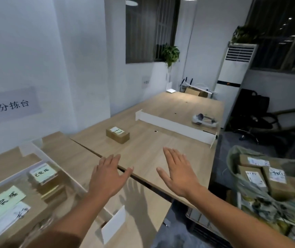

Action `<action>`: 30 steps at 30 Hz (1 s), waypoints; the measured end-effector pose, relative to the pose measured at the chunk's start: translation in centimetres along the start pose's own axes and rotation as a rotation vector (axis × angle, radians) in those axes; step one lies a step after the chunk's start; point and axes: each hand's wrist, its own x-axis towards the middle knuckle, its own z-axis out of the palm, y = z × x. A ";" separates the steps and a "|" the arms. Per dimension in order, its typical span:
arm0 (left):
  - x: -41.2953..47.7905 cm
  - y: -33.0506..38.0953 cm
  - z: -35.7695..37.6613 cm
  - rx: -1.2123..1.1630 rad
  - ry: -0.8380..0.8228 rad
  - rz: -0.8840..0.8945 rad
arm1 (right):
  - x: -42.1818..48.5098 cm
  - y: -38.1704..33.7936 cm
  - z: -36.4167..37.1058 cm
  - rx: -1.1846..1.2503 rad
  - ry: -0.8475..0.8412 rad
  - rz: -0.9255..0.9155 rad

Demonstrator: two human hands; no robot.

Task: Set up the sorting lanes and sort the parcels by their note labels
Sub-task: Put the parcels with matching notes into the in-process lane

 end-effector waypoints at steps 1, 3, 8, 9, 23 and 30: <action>1.8 0.5 0.9 -0.007 0.001 -0.005 | 1.5 1.3 0.5 -0.015 -0.014 -0.010; 5.9 1.4 2.6 -0.015 0.001 -0.020 | 5.1 4.0 1.4 -0.032 -0.038 -0.011; 15.6 2.8 4.9 0.025 0.025 -0.062 | 15.0 9.1 3.1 -0.039 -0.065 -0.040; 17.5 2.8 5.4 0.035 0.029 -0.079 | 17.1 9.9 3.7 -0.033 -0.070 -0.052; 39.2 -1.3 16.1 0.139 -0.012 -0.379 | 44.2 18.0 19.4 0.129 -0.222 -0.281; 47.4 -5.6 21.4 0.134 -0.039 -0.461 | 54.7 17.6 28.1 0.252 -0.315 -0.380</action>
